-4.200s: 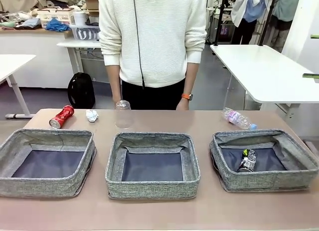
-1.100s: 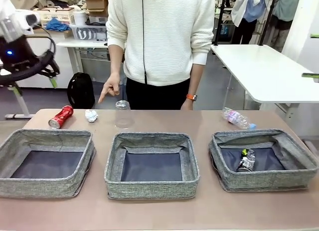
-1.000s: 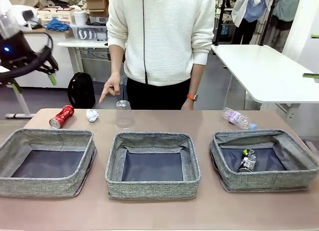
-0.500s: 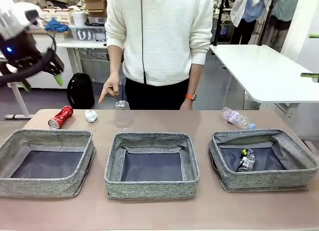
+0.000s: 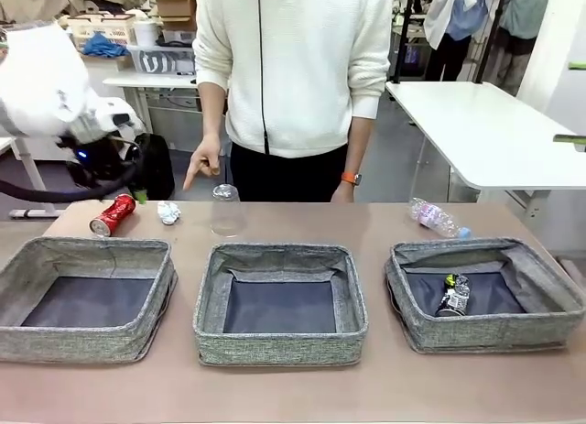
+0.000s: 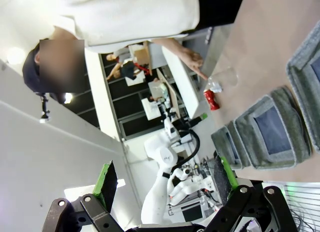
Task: Sort the waste into the appropriate baskets.
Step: Pick up the waste item pointed out by the person.
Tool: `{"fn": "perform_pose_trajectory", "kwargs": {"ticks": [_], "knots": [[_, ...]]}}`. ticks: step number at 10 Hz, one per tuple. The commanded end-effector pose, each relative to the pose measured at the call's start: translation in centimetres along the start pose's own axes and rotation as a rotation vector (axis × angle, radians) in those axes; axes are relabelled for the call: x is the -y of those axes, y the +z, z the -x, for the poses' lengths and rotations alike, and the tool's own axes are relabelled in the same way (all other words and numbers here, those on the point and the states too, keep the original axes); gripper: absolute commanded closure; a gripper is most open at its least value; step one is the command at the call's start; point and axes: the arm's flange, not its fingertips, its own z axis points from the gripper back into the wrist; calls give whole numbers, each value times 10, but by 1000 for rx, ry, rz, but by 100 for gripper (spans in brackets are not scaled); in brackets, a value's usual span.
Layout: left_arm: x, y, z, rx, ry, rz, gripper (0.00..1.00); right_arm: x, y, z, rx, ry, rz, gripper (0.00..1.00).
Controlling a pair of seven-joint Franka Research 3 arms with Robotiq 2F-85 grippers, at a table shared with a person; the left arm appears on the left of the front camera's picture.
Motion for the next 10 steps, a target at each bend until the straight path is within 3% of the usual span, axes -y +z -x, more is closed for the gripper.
{"fn": "perform_pose_trajectory", "kwargs": {"ticks": [1, 2, 4, 6, 7, 10], "knots": [[15, -21, -17, -42, 135, 95, 0, -2, -2, -2, -4, 23, -23, 0], [0, 0, 0, 0, 0, 0, 0, -2, -2, -2, -4, 23, -23, 0], [0, 0, 0, 0, 0, 0, 0, -2, -2, -2, -4, 23, -23, 0], [-4, -35, -28, -42, 36, 119, 0, -2, -2, -2, -4, 23, -23, 0], [-6, -42, -38, 42, 22, 142, 0, -2, -2, -2, -4, 23, -23, 0], [-17, -64, -67, 105, -20, 187, 0, -2, -2, -2, -4, 23, -23, 0]]}}
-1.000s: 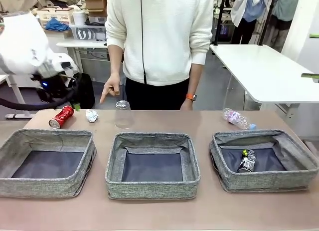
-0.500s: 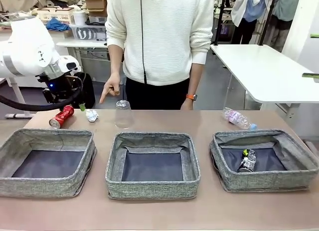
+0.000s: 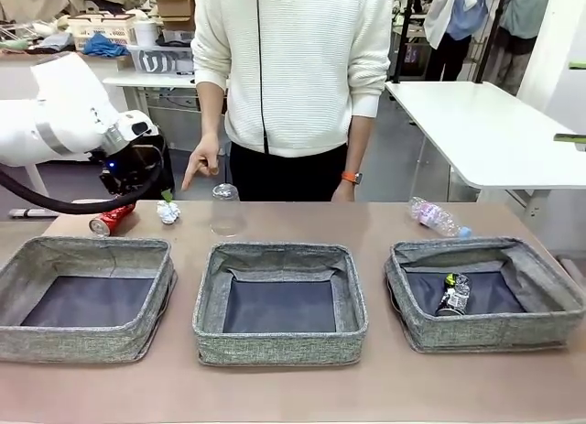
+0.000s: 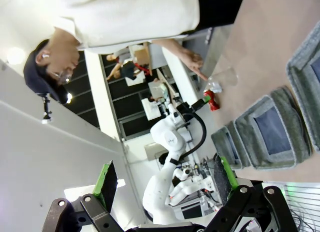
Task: Sort the waste into the appropriate baskets.
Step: Pick up the waste item pointed out by the person.
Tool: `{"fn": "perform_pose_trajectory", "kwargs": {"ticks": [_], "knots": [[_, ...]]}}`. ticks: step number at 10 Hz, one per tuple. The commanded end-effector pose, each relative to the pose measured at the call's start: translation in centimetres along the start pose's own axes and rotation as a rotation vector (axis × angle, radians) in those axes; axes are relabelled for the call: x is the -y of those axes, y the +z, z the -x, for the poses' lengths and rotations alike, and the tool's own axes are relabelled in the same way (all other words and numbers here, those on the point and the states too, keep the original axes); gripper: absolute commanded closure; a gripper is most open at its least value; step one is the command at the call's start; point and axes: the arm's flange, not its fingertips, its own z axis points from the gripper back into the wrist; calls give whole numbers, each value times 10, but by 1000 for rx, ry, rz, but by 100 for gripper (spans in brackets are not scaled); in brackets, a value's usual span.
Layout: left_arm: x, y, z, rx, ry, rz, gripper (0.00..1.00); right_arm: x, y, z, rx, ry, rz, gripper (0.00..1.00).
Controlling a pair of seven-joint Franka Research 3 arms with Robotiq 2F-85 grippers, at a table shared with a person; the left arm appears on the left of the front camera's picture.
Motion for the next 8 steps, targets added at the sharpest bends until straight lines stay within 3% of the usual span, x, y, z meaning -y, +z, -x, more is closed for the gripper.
{"fn": "perform_pose_trajectory", "kwargs": {"ticks": [1, 8], "knots": [[-11, -15, -17, 14, -41, 27, 0, -1, -2, -2, -4, 22, -22, 0], [-17, -66, -37, -64, -39, 24, 0, -1, -2, -2, -4, 22, -22, 0]]}}
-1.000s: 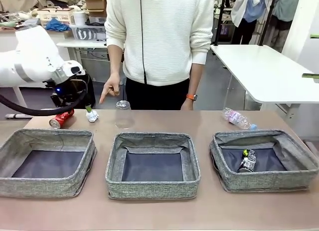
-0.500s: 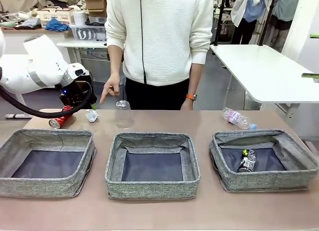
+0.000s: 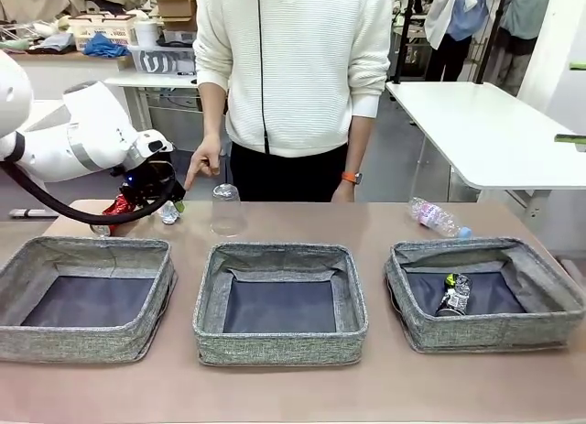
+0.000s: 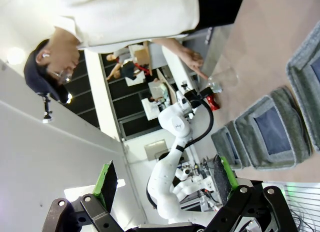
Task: Sort the waste into the appropriate baskets.
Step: Pick up the waste item pointed out by the person.
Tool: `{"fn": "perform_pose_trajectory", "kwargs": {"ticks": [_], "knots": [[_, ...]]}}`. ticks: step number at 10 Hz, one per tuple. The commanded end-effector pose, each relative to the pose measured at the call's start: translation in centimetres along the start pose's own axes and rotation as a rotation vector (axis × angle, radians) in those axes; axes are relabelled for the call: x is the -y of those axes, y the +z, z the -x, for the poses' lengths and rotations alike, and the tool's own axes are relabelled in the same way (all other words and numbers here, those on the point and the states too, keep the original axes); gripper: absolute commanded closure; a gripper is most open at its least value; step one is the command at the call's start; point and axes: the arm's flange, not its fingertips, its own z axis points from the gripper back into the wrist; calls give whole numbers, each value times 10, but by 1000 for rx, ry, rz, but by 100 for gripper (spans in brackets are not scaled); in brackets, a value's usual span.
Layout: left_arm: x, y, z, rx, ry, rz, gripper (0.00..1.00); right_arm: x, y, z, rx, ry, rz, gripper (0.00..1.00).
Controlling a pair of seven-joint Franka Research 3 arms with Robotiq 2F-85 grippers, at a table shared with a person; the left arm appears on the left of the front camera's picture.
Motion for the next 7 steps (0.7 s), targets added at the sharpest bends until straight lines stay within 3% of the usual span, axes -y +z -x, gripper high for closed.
{"fn": "perform_pose_trajectory", "kwargs": {"ticks": [1, 3, 4, 5, 6, 7], "knots": [[-1, 2, -7, -22, -10, 5, 0, -1, -2, -2, -4, 22, -22, 0], [-2, 1, -5, -30, -2, 12, 0, -1, -2, -2, -4, 22, -22, 0], [-2, 0, -5, -37, -2, 14, 9, -1, -2, -2, -4, 22, -22, 0], [-1, -2, -5, -49, -2, -4, 34, -1, -2, -2, -4, 22, -22, 0], [0, -3, -5, -51, -2, -10, 50, -1, -2, -2, -4, 22, -22, 0], [0, -3, -5, -60, -4, -4, 75, -1, -2, -2, -4, 22, -22, 0]]}}
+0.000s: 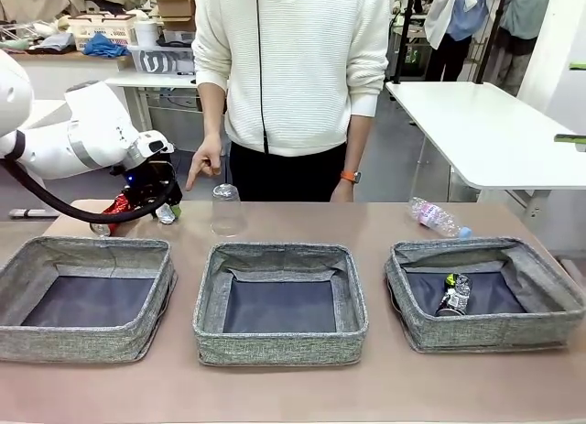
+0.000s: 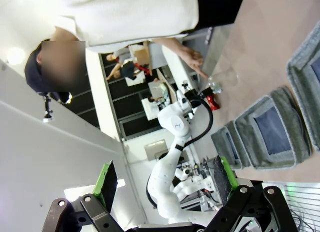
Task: Sort the waste into the appropriate baskets.
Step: Pick up the waste item pointed out by the person.
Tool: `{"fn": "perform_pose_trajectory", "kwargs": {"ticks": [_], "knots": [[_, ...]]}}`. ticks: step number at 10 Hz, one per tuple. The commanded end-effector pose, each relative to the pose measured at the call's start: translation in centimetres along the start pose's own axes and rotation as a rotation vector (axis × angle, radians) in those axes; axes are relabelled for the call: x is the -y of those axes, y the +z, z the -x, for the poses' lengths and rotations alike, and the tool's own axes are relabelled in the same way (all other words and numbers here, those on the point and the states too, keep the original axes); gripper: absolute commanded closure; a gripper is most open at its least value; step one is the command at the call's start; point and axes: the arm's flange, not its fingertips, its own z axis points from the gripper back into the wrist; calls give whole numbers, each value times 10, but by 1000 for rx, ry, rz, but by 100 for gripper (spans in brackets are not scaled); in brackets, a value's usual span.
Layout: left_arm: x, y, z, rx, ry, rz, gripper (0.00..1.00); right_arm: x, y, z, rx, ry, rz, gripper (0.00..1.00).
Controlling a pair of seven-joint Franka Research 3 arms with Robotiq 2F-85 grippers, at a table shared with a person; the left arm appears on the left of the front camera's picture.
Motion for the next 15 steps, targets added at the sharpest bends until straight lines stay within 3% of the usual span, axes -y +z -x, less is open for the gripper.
{"fn": "perform_pose_trajectory", "kwargs": {"ticks": [1, 2, 5, 9, 10, 11, 12, 13, 15], "knots": [[0, -2, -2, -28, 7, 2, 90, -1, -2, -2, -4, 22, -22, 0], [-1, -2, -2, -29, 9, 2, 100, -1, -2, -2, -4, 22, -22, 0], [0, -3, -1, -37, 11, -2, 96, -1, -2, -2, -4, 22, -22, 0], [-4, 4, 0, -62, 79, -9, 100, -1, -2, -2, -4, 22, -22, 0], [-5, 27, 4, -68, 124, -10, 100, -1, -2, -2, -4, 22, -22, 0], [0, 77, 18, -58, 173, 25, 100, -1, -2, -2, -4, 22, -22, 0], [13, 153, 51, -101, 187, 138, 100, -1, -2, -2, -4, 22, -22, 0], [25, 196, 77, -104, 148, 170, 100, -1, -2, -2, -4, 22, -22, 0], [59, 246, 134, -157, 7, 78, 100, -1, -2, -2, -4, 22, -22, 0]]}}
